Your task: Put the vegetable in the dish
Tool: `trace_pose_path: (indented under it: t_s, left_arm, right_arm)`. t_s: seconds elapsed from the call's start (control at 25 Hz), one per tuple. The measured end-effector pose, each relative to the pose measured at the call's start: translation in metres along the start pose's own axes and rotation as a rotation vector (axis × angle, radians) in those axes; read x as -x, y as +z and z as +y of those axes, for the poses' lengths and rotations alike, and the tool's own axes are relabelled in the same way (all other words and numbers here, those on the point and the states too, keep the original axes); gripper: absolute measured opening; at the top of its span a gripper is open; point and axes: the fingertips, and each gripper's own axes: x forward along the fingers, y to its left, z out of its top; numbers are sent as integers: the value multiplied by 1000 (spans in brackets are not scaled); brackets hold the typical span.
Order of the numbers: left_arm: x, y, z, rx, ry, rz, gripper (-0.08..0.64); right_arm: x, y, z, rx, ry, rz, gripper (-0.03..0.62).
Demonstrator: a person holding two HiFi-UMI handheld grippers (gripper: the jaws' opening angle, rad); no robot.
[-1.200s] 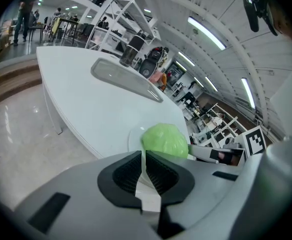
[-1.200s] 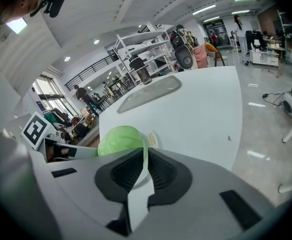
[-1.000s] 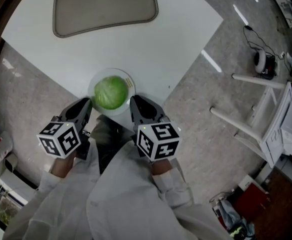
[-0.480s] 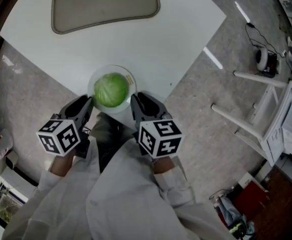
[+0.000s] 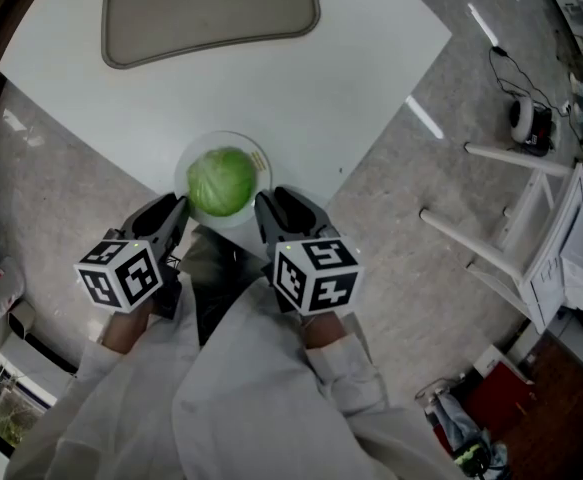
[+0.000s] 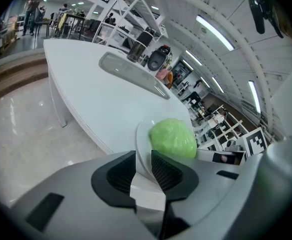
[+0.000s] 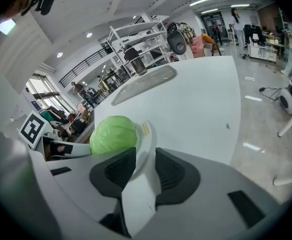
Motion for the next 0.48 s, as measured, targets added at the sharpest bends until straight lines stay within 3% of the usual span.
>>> trace_pose_path:
  t_s: [0.48]
  left_arm:
    - [-1, 1, 2, 20, 23, 10, 80]
  right_arm:
    - [-6, -2, 6, 10, -6, 15, 107]
